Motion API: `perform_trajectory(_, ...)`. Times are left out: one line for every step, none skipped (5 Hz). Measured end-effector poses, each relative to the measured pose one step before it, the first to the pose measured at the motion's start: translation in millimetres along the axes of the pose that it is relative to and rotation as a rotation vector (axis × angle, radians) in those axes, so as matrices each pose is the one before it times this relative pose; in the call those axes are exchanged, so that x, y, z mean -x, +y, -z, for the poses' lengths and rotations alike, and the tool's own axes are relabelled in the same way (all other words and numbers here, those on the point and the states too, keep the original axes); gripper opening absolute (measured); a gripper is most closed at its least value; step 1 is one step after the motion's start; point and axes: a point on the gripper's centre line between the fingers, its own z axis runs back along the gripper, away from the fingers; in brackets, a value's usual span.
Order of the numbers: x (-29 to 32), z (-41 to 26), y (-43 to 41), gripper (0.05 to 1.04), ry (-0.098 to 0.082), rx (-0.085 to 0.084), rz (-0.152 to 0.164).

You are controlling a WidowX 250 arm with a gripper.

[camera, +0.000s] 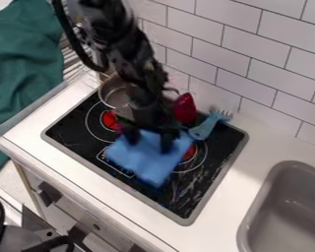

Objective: Move the blue cloth to the bottom of the left burner

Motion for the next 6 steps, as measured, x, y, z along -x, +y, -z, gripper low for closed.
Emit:
perform_trajectory(-6.87,1.90,26.86,0.999,0.0028,-0.0151,-0.0013)
perform_trajectory(4.62,0.19,34.31,0.998,0.0134,-0.0200,-0.0267)
perform_trajectory(5.58,-2.46,22.58,0.997,0.0114,-0.0156,-0.0257)
perform_trajectory(11.10,-4.08,12.46,0.999,0.0270,-0.0059,-0.0098)
perform_trajectory(0.68,-0.11,0.54,0.999,0.0128,-0.0013,0.0131)
perform_trajectory(0.14,0.26,1.25,0.999,0.0089,-0.0059,0.0048)
